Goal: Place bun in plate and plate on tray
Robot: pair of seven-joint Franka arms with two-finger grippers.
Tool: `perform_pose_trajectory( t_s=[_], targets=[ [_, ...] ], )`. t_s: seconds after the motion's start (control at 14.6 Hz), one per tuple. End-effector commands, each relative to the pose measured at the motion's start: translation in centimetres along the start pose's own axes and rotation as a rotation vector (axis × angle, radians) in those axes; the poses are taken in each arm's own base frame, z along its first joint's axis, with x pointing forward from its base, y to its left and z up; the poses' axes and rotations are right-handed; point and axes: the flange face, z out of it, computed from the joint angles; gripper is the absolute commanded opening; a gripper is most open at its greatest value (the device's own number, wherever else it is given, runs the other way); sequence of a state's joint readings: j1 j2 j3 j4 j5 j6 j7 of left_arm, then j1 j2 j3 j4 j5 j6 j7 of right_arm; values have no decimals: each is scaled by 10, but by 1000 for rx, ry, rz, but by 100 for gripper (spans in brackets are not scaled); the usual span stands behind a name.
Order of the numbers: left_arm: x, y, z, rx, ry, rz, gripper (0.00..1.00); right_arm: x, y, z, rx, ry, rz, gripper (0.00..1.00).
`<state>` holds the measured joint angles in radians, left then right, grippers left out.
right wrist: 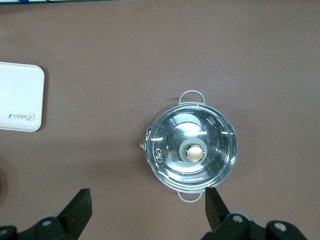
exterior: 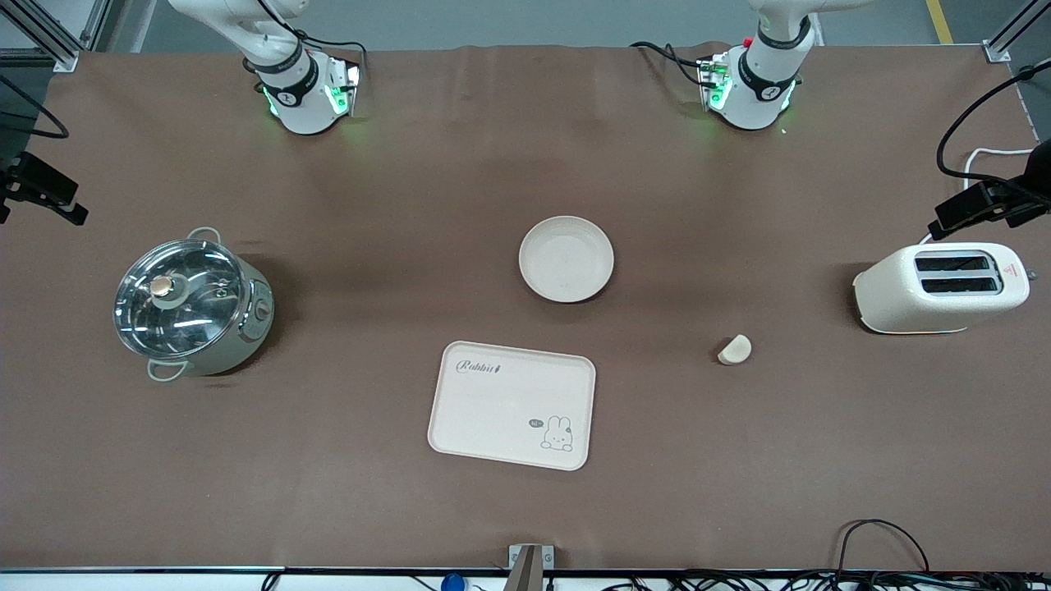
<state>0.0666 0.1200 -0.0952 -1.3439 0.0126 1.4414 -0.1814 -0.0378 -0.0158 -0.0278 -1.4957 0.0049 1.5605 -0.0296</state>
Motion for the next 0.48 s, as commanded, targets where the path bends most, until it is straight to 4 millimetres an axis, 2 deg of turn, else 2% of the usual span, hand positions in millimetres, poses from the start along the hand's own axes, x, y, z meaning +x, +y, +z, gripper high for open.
perform_pose_trajectory(
  t_s=[0.0, 0.34, 0.41],
  targets=[
    [-1, 0, -7, -7, 11, -9, 100, -5, -1, -1, -15, -1, -4, 100],
    [-2, 4, -7, -7, 9, -2, 100, -5, 0, -1, -15, 0, -2, 100],
    [-1, 7, -1, -6, -3, 5, 100, -4, 0, -2, -15, 2, -2, 100]
  ],
)
